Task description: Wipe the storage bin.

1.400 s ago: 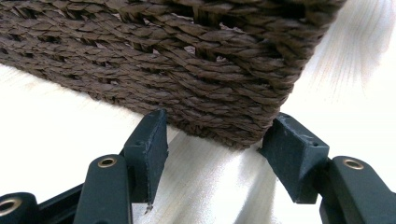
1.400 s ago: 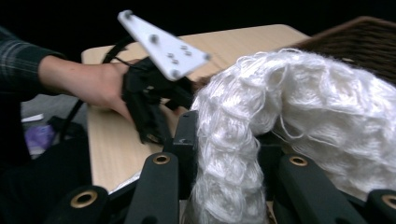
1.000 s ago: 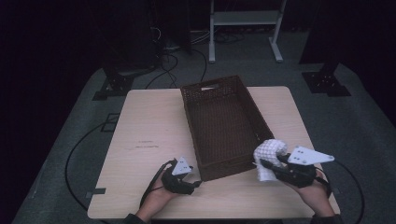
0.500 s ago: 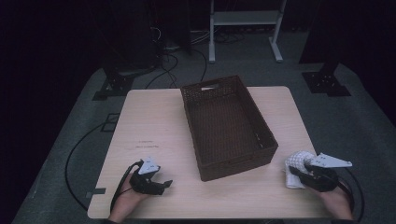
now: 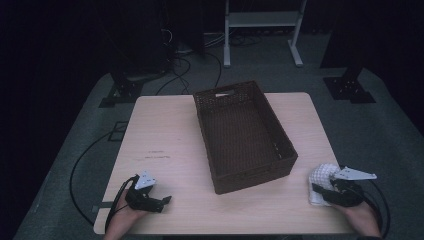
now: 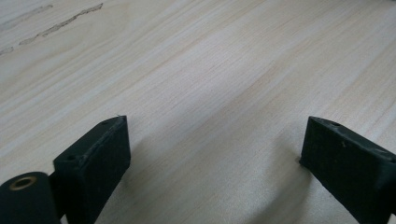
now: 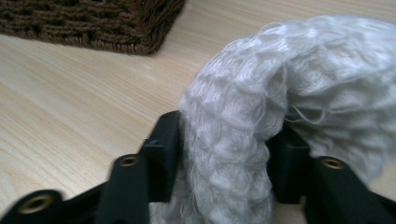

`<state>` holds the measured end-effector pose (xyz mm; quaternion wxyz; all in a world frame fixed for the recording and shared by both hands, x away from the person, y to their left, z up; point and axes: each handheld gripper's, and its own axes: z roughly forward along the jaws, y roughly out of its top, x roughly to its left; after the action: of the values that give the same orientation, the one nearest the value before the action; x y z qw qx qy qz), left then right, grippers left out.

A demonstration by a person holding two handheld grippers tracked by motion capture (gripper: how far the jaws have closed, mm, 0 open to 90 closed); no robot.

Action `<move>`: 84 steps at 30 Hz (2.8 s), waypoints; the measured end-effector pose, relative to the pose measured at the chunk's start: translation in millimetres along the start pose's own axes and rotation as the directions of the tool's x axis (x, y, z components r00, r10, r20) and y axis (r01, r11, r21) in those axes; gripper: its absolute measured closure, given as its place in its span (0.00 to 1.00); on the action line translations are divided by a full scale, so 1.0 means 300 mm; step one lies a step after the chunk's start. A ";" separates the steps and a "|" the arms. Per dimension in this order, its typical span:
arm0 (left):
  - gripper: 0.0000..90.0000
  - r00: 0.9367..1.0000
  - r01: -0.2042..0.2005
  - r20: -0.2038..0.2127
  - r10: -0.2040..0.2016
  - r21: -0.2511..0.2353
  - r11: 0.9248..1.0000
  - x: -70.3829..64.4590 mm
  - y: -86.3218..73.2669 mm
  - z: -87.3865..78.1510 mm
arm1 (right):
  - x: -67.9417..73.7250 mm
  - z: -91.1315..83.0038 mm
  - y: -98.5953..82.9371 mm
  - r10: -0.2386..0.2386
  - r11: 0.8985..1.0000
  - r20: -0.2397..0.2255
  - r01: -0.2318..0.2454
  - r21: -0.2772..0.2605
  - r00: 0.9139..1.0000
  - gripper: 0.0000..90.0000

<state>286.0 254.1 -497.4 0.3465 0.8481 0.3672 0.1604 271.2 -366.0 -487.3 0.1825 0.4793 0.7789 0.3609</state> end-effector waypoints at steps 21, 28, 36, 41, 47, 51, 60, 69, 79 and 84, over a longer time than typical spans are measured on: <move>0.00 1.000 -0.003 0.000 0.003 -0.008 1.000 0.005 -0.005 0.008 | 0.039 -0.184 0.145 -0.020 0.986 -0.035 0.014 -0.169 0.999 0.67; 0.00 1.000 -0.004 0.001 0.004 -0.008 1.000 0.006 -0.005 0.009 | 0.053 -0.047 0.238 -0.007 0.990 -0.048 0.001 -0.138 0.999 0.99; 0.00 1.000 -0.003 0.001 0.003 -0.010 1.000 0.007 -0.004 0.010 | 0.093 0.051 0.302 -0.036 0.993 -0.068 0.029 -0.110 0.997 1.00; 0.00 1.000 -0.001 -0.001 0.001 -0.010 1.000 0.007 -0.004 0.010 | 0.130 0.064 0.306 -0.071 0.992 -0.090 0.061 -0.106 0.993 1.00; 0.00 1.000 -0.003 0.002 0.003 -0.009 1.000 0.008 -0.003 0.011 | 0.181 0.064 0.297 -0.102 0.990 -0.121 0.088 -0.111 0.987 1.00; 0.00 1.000 -0.008 0.009 0.008 -0.010 1.000 0.010 -0.001 0.013 | 0.215 0.067 0.297 -0.123 0.988 -0.137 0.109 -0.110 0.983 1.00; 0.00 1.000 -0.012 0.015 0.012 -0.013 1.000 0.013 0.003 0.018 | 0.278 0.078 0.295 -0.162 0.982 -0.160 0.144 -0.120 0.974 0.96; 0.00 1.000 -0.011 0.014 0.011 -0.012 1.000 0.012 0.002 0.017 | 0.251 0.048 0.197 -0.151 0.985 -0.133 0.137 -0.106 0.980 0.49; 0.00 1.000 -0.010 0.013 0.010 -0.012 1.000 0.012 0.002 0.016 | 0.302 0.117 0.110 -0.142 0.990 -0.143 0.141 -0.022 0.979 0.26; 0.00 1.000 -0.010 0.013 0.011 -0.011 1.000 0.012 0.002 0.016 | 0.303 0.152 0.100 -0.115 0.993 -0.138 0.116 -0.001 0.984 0.15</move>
<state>291.3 254.3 -500.4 0.3529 0.8491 0.3596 0.1588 275.5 -260.1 -490.2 0.1472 0.4080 0.8175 0.3789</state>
